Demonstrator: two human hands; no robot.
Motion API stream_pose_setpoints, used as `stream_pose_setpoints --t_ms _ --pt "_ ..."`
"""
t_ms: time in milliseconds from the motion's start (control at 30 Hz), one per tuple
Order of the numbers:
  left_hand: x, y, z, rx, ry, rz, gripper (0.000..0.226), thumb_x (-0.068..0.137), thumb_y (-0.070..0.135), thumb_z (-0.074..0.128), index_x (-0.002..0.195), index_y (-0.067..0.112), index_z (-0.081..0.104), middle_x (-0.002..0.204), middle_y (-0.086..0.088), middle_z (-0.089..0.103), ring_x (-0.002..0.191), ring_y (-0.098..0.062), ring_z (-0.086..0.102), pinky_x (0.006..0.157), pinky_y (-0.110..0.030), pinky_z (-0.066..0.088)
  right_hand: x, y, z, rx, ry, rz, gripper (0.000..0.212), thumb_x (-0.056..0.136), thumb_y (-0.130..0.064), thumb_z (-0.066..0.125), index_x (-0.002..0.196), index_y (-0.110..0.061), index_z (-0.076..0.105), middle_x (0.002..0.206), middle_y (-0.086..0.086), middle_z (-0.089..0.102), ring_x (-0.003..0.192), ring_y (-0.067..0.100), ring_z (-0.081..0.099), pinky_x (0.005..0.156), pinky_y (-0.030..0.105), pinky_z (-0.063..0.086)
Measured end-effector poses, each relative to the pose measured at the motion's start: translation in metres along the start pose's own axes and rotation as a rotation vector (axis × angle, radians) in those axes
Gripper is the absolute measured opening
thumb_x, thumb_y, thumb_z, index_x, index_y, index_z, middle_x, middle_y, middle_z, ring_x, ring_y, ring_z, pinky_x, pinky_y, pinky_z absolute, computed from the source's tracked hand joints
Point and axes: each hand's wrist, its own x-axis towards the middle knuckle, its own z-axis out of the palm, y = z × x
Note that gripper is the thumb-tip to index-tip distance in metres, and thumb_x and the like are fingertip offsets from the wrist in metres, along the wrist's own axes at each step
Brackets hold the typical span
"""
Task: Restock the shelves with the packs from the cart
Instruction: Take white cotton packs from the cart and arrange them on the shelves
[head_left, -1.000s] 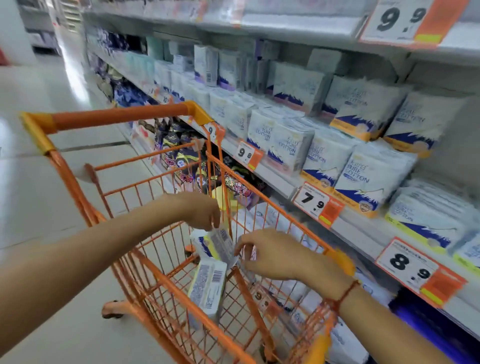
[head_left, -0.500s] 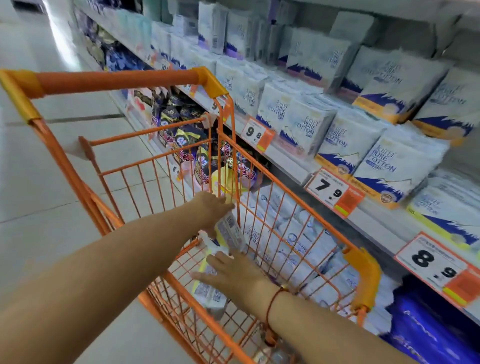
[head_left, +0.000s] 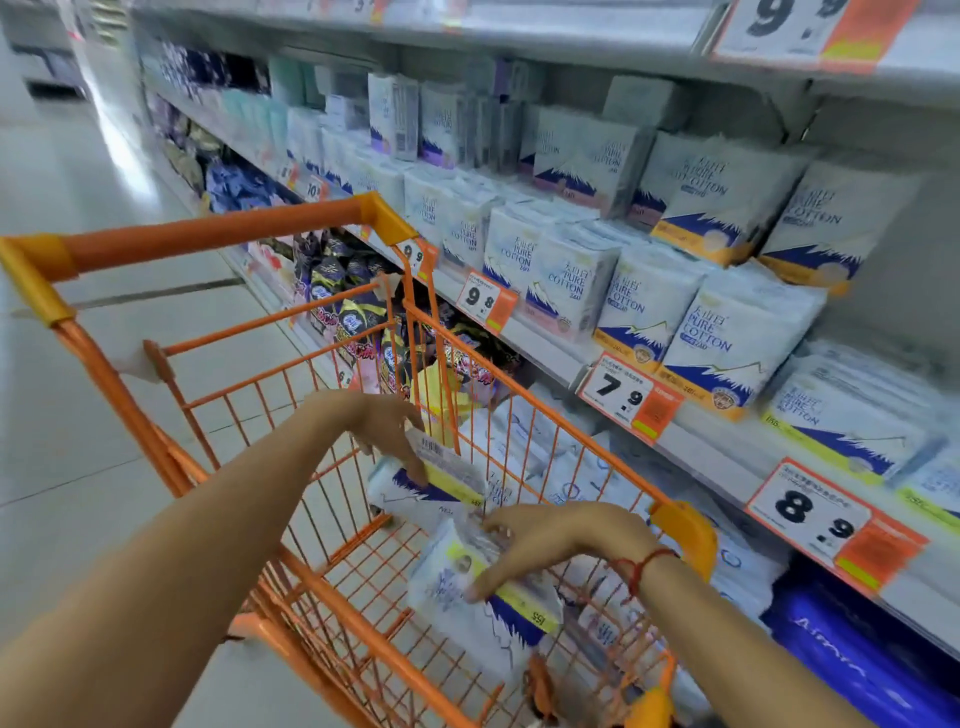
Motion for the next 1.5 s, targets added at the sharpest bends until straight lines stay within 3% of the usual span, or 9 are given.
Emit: stream_pose_setpoints --t_ms 167,333,567,667,867,1000,1133,1300,1500 --pt "-0.03 0.01 -0.013 -0.119 0.047 0.051 0.093 0.044 0.075 0.07 0.115 0.015 0.059 0.117 0.0 0.06 0.101 -0.016 0.057 0.092 -0.032 0.05 -0.05 0.015 -0.003 0.514 0.152 -0.078 0.021 0.096 -0.049 0.037 0.102 -0.035 0.051 0.099 -0.014 0.061 0.093 0.007 0.059 0.078 0.012 0.046" --pt "-0.074 0.034 -0.03 -0.609 0.239 0.251 0.045 0.056 0.064 0.062 0.067 0.02 0.066 0.076 -0.002 0.066 0.07 -0.016 0.058 0.073 -0.025 0.041 -0.092 0.033 -0.005 0.852 0.33 -0.239 0.044 0.091 -0.053 0.046 0.126 -0.026 0.051 0.112 -0.007 0.061 0.101 0.011 0.056 0.103 0.031 0.041" --pt "-0.099 0.116 -0.048 -1.127 0.354 0.538 0.051 0.03 0.043 0.087 0.073 0.021 0.07 0.073 0.003 0.071 0.06 -0.009 0.067 0.051 -0.016 0.053 -0.166 0.068 -0.017 1.102 0.58 -0.392 0.053 0.08 -0.053 0.062 0.123 -0.022 0.057 0.126 0.003 0.064 0.119 0.02 0.058 0.107 0.035 0.041" --pt "-0.093 0.162 -0.047 -1.284 0.323 0.567 0.023 0.066 0.041 0.077 0.077 0.021 0.071 0.085 -0.001 0.072 0.075 -0.015 0.069 0.063 -0.024 0.058 -0.201 0.097 -0.017 1.274 0.729 -0.424 0.041 0.073 -0.051 0.057 0.108 -0.03 0.064 0.108 -0.006 0.072 0.099 0.011 0.068 0.09 0.027 0.051" --pt "-0.083 0.26 -0.012 -1.262 0.213 0.62 0.019 0.049 0.039 0.074 0.064 0.03 0.068 0.076 0.007 0.067 0.075 -0.011 0.063 0.072 -0.028 0.051 -0.247 0.17 -0.003 1.497 1.076 -0.436 0.048 0.082 -0.057 0.049 0.123 -0.034 0.059 0.112 -0.007 0.071 0.097 0.011 0.069 0.08 0.034 0.05" --pt "-0.069 0.323 0.022 -1.308 0.14 0.605 0.04 0.06 0.042 0.077 0.094 0.022 0.065 0.089 -0.001 0.068 0.08 -0.016 0.062 0.075 -0.031 0.05 -0.262 0.208 0.019 1.623 1.174 -0.428 0.046 0.089 -0.055 0.046 0.125 -0.029 0.059 0.111 -0.005 0.071 0.097 0.016 0.069 0.087 0.037 0.052" --pt "-0.06 0.377 0.044 -1.516 0.105 0.529 0.017 0.082 0.036 0.068 0.093 0.024 0.065 0.088 0.002 0.067 0.082 -0.012 0.06 0.07 -0.025 0.049 -0.266 0.227 0.041 1.69 1.307 -0.462 0.054 0.089 -0.041 0.056 0.139 -0.027 0.041 0.097 0.005 0.067 0.067 0.014 0.066 0.056 0.029 0.055" --pt "-0.061 0.43 0.067 -1.797 -0.074 0.416 0.017 0.08 0.035 0.073 0.086 0.022 0.063 0.084 0.005 0.064 0.079 -0.007 0.058 0.072 -0.02 0.052 -0.27 0.243 0.062 1.695 1.463 -0.558 0.067 0.076 -0.023 0.066 0.135 -0.027 0.036 0.096 0.004 0.07 0.087 0.019 0.069 0.084 0.043 0.057" --pt "-0.045 0.443 0.076 -1.769 -0.177 0.447 0.011 0.078 0.017 0.073 0.081 0.016 0.062 0.085 0.0 0.062 0.078 -0.008 0.056 0.063 -0.016 0.046 -0.272 0.252 0.075 1.724 1.487 -0.579 0.074 0.07 -0.005 0.075 0.133 -0.01 0.037 0.115 0.016 0.067 0.101 0.027 0.068 0.076 0.038 0.058"
